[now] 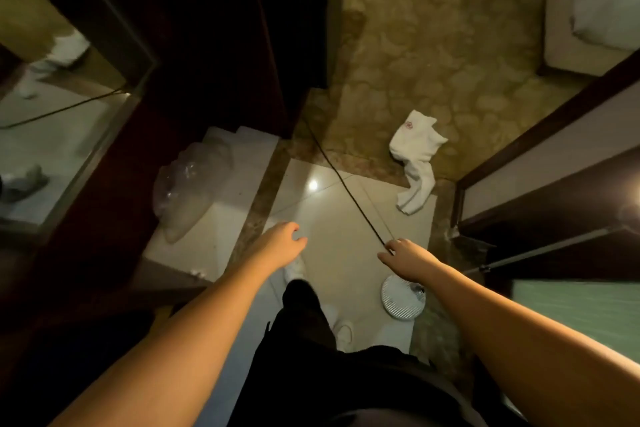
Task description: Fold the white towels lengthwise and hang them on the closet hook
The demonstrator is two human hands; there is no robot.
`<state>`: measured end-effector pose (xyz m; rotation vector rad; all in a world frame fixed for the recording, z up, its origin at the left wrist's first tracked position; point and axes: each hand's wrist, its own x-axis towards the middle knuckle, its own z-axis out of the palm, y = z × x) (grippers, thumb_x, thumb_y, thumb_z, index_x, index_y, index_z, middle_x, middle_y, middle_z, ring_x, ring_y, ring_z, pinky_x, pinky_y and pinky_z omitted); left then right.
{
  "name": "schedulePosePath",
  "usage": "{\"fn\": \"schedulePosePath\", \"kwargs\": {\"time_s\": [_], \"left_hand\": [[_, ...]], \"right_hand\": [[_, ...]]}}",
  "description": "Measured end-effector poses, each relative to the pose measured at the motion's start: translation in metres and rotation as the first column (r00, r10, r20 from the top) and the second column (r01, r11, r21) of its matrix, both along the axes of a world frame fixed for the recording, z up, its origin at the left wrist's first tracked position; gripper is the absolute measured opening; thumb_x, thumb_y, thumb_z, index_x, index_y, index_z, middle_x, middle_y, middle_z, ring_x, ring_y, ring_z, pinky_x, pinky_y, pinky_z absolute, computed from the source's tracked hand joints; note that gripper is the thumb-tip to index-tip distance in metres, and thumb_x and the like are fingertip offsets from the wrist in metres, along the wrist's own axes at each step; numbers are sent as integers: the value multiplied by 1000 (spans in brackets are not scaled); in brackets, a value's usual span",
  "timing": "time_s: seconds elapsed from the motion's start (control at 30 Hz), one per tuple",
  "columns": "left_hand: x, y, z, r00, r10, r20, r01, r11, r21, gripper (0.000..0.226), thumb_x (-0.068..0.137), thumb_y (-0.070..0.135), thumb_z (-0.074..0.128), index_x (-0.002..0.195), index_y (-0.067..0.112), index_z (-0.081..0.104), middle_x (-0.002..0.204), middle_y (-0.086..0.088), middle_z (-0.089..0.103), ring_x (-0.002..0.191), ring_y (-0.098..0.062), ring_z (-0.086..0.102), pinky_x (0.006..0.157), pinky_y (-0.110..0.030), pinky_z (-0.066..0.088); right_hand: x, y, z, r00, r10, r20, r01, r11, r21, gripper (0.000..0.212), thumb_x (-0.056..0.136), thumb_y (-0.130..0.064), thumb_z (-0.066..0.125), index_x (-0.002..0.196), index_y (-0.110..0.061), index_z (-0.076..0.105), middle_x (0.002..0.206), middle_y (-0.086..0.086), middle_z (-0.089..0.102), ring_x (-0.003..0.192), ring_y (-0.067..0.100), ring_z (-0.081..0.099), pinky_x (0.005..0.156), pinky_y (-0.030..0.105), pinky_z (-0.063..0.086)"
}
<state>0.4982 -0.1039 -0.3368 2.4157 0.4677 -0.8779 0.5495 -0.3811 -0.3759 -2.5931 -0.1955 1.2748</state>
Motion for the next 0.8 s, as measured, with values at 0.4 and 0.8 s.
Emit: {"fn": "schedulePosePath", "kwargs": {"time_s": [0.4,0.8], "left_hand": [[265,-30,-130,911,-375,-171,368,927,-74,45,101,33,50,140,11,51,143,-13,50,125,-31,52,102,-39,45],[441,-110,-347,762,-609,-221,608,790,-81,44,99,39,48,134,14,57,136,-10,56,119,-28,56,92,-34,47]], "right_hand": [[173,-43,-105,888,-433,-156,413,899,-144,55,103,-42,45,148,-9,45,152,14,44,135,31,46,111,38,39],[291,-101,-302,601,-774,-201,765,629,-139,38,103,-30,51,129,-4,58,132,19,59,120,33,54,96,32,40]]}}
